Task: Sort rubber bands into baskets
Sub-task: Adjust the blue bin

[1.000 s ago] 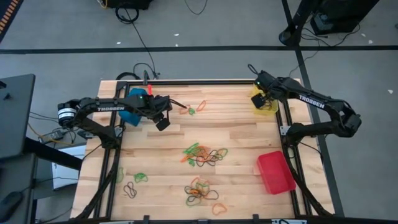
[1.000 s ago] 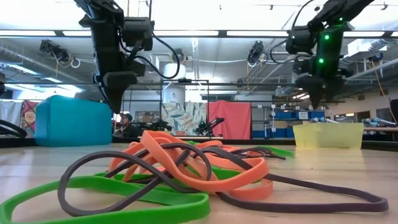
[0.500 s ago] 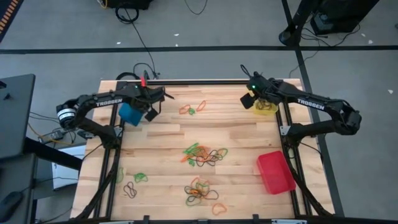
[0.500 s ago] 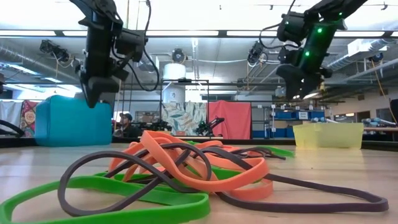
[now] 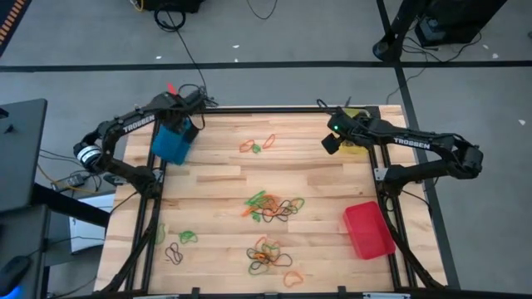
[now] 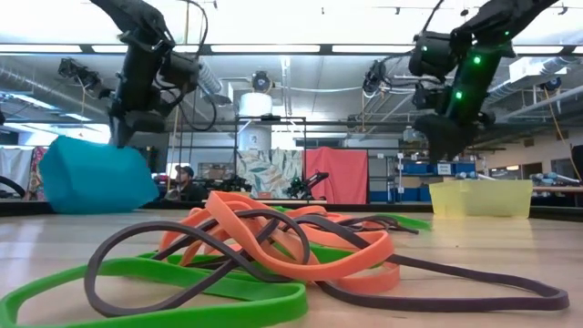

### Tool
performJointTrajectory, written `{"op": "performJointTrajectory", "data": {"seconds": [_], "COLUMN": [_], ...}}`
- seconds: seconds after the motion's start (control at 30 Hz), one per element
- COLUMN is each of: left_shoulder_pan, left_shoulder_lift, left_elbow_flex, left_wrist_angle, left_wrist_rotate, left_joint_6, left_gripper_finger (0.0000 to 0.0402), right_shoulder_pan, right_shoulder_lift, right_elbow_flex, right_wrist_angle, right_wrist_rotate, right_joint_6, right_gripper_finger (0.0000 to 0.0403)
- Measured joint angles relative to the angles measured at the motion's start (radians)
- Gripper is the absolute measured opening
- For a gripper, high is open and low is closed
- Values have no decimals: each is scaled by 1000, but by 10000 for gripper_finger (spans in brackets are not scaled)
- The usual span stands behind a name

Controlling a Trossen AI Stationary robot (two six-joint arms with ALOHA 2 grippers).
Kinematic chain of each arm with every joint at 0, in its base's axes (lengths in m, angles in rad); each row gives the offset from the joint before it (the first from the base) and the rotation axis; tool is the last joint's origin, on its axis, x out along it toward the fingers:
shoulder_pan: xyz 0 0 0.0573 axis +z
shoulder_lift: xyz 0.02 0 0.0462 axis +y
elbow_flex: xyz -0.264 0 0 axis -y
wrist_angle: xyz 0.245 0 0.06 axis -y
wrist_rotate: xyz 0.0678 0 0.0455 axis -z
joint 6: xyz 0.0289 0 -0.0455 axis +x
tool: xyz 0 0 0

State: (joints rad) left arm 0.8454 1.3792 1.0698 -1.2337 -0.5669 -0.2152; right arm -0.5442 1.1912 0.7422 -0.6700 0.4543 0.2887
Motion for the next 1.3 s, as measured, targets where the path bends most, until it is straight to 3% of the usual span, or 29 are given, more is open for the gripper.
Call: {"op": "performJointTrajectory", "data": {"seconds": [0.4,0.57,0.87,1.13,1.3], "left_shoulder_pan": [11,12,4,-9,-33], "left_shoulder_lift": [7,20,88,123,125], "left_elbow_flex": [19,17,-133,-186,-185], "left_wrist_angle": [22,44,219,383,471], "left_wrist_rotate": [107,104,146,349,401], "left_joint_6": [-60,-109,-115,-99,-79], "left_gripper_finger": [76,76,75,75,75], "right_shoulder_pan": [26,53,100,118,133], "right_shoulder_lift": [0,0,0,0,3], "right_elbow_flex": [-72,-72,-72,-72,-72], "right_wrist_angle": [66,75,99,131,194], "right_wrist_rotate": [-10,-10,-11,-11,-36], "right_joint_6": [25,25,23,21,23], "right_gripper_finger": [323,323,323,323,323]}}
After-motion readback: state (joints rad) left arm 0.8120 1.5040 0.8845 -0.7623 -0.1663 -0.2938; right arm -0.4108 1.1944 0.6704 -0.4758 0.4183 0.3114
